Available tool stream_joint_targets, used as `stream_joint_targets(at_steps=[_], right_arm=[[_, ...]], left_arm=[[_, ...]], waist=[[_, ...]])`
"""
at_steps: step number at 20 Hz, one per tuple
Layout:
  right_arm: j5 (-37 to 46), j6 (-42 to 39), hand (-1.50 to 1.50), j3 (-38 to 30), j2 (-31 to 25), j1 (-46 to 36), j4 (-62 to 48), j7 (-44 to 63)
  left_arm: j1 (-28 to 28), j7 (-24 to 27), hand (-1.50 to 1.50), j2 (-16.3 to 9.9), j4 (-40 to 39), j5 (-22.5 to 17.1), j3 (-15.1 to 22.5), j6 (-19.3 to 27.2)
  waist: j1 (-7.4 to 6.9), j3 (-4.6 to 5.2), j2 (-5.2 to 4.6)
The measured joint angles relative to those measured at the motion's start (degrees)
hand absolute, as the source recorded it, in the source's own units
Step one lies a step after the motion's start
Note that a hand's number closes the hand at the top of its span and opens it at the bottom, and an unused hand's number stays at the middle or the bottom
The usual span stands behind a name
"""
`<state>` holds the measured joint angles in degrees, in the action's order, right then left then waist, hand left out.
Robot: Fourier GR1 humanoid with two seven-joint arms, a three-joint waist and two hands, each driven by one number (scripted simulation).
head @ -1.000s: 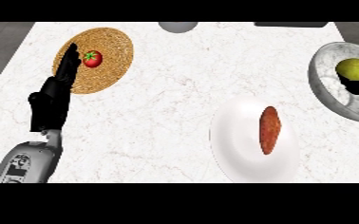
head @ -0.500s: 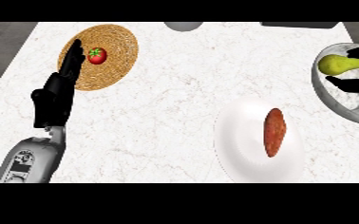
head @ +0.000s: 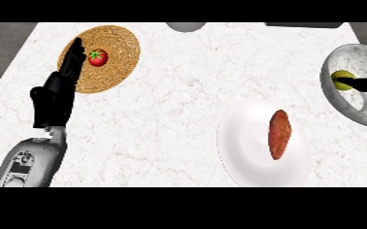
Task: Pick the pear from the plate and place it in the bowl
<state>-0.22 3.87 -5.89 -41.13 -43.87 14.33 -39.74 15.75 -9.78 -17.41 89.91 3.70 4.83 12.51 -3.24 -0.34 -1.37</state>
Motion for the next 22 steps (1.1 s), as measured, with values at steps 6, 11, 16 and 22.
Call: stream_joint_targets(at_steps=[6,11,16,22], right_arm=[[-3.2,-9.7,-1.50,-4.1,-5.0,0.9,-4.5,-3.0],[-5.4,-18.5,-1.50,-6.8,-9.3,3.9,-6.8,-6.1],[-6.8,-25.6,-1.50,-8.3,-13.0,8.3,-6.8,-7.3],[-6.8,-27.9,-1.50,-8.3,-13.9,13.7,-4.4,-8.7]], left_arm=[[-2.1,0.5,0.00,0.0,1.2,0.4,-0.3,-0.1],[-2.8,0.2,0.00,0.4,1.7,0.8,-0.4,0.0],[-3.1,1.1,0.00,0.2,1.3,0.8,-1.5,-0.2],[-2.7,0.4,0.00,0.2,1.0,0.6,-2.2,-0.5]], waist=[[0.61,0.04,0.29],[1.05,0.00,0.36],[1.77,0.00,0.51],[2.25,-0.04,0.64]])
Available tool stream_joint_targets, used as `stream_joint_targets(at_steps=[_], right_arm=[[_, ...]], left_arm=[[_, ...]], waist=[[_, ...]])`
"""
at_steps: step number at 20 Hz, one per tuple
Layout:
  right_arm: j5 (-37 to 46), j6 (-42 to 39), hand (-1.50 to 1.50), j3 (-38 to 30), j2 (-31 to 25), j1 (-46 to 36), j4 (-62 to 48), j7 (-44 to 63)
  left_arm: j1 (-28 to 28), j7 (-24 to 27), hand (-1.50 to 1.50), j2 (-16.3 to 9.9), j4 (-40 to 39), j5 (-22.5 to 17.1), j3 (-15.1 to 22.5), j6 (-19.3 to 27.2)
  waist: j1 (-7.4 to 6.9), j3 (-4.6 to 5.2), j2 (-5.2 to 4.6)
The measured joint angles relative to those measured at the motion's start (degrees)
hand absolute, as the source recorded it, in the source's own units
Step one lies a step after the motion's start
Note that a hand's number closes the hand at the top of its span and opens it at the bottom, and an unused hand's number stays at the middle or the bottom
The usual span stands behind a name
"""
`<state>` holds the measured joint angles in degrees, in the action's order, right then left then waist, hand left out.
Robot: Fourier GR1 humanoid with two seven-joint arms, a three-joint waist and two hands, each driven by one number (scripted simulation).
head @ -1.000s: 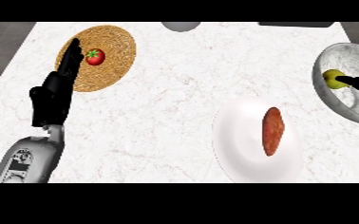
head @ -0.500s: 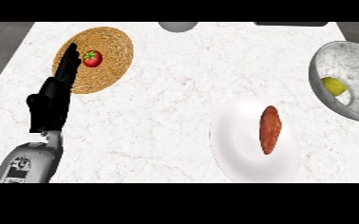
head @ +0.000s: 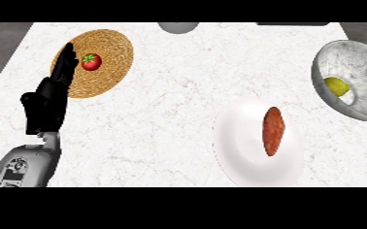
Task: Pick the pear from the plate and place it in the bowl
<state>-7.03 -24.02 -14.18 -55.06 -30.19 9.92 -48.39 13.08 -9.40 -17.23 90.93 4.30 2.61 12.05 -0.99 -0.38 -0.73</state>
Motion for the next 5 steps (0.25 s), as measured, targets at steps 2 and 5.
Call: stream_joint_targets(at_steps=[2,5], right_arm=[[-0.1,-0.4,-1.50,-0.1,-0.5,1.5,0.7,-0.3],[-0.5,-0.7,-1.50,-0.4,-0.7,3.2,1.9,-0.6]], left_arm=[[0.0,0.0,0.00,-0.2,-0.2,-0.2,-0.4,-0.3],[0.5,-0.4,0.00,0.6,-0.1,0.5,0.1,0.3]], waist=[[0.08,-0.01,0.04],[0.23,0.00,0.13]])
